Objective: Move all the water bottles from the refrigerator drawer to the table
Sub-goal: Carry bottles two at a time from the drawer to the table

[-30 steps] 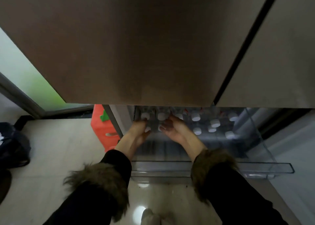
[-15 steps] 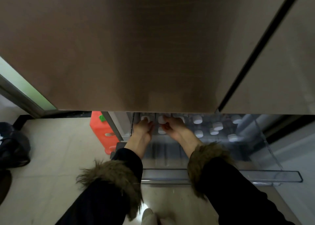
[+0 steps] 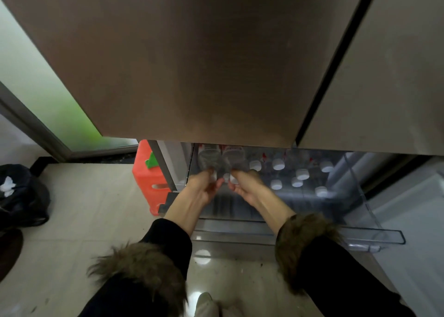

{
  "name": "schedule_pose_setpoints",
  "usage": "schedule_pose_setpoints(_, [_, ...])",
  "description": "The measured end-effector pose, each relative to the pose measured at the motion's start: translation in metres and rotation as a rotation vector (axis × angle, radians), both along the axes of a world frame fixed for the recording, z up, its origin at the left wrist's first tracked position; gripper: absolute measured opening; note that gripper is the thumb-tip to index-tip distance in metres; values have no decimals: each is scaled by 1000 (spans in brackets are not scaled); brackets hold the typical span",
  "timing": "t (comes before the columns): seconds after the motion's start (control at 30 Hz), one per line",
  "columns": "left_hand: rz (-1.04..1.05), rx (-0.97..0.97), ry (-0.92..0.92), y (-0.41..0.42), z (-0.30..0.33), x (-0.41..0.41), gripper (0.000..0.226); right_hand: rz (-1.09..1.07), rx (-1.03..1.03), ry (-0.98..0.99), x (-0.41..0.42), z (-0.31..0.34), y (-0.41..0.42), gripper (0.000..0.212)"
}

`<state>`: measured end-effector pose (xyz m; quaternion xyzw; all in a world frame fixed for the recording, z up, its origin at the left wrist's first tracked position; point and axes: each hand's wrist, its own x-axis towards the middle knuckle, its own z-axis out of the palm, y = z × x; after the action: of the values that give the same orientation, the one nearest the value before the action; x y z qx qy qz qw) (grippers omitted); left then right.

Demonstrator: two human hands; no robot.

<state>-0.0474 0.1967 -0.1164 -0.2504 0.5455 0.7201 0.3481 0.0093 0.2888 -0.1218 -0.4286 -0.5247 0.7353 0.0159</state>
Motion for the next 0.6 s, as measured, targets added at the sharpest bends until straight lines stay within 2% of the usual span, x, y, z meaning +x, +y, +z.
schedule_pose_setpoints(0.03, [-20,-30,27,-2,4,4,7,6,42,-12,3,3,-3,7])
schedule_pose_setpoints(0.13, [-51,-123,167,-11,14,14,32,-3,128,-21,15,13,-9,7])
schedule_pose_setpoints(0.23, [-149,-318,362,-22,15,20,45,-46,206,-20,30,24,-10,21])
schedule_pose_setpoints(0.33, [-233,-455,553,-41,13,24,72,-106,265,1,46,36,-14,28])
schedule_pose_setpoints(0.4, [-277,-513,622,-54,5,18,68,-135,345,-16,58,43,-19,28])
schedule_pose_setpoints(0.6, [-342,-594,822,-80,57,43,35,-233,616,-51,79,63,-26,35])
